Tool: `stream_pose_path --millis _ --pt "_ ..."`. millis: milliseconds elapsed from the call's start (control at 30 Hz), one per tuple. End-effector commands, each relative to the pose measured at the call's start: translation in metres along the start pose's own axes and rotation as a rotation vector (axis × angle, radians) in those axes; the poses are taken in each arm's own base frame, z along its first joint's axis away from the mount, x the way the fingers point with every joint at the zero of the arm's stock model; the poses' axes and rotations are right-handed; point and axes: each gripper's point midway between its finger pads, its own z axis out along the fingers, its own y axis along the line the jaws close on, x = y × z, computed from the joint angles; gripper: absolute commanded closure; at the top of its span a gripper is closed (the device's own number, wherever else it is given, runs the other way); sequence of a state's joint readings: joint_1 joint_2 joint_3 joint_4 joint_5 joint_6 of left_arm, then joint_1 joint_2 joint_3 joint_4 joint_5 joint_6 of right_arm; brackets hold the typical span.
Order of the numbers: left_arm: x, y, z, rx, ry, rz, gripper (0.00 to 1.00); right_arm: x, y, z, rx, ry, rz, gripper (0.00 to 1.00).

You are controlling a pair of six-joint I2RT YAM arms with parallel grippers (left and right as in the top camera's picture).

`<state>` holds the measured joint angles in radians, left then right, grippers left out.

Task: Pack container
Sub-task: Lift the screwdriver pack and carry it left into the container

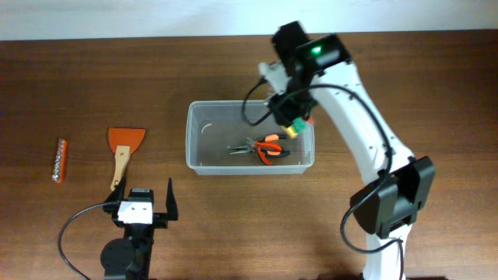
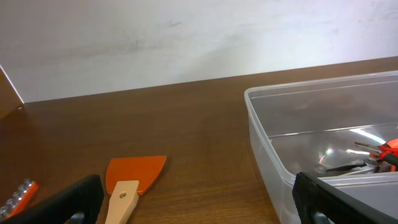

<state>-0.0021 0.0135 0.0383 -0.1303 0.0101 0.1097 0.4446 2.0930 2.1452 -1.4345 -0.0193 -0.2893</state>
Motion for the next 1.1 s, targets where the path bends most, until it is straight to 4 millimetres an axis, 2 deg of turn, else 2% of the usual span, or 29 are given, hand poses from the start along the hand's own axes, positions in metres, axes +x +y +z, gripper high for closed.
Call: stream_pose_path --millis 0,167,500,1067 --pt "0.001 0.002 0.000 -0.012 -0.001 0.012 0.01 -0.019 0.024 -0.021 0.008 -0.091 -0.116 0.41" --pt "0.001 0.002 0.000 -0.012 -0.001 0.012 0.01 -0.030 0.041 -0.008 -0.003 -0.096 -0.178 0.40" --pt "0.001 0.002 0.000 -0.012 -0.001 0.012 0.01 -0.039 0.042 0.028 -0.035 -0.067 -0.175 0.40" --pt "0.001 0.002 0.000 -0.012 -0.001 0.012 0.01 -0.025 0.055 0.088 -0.132 0.066 -0.168 0.40"
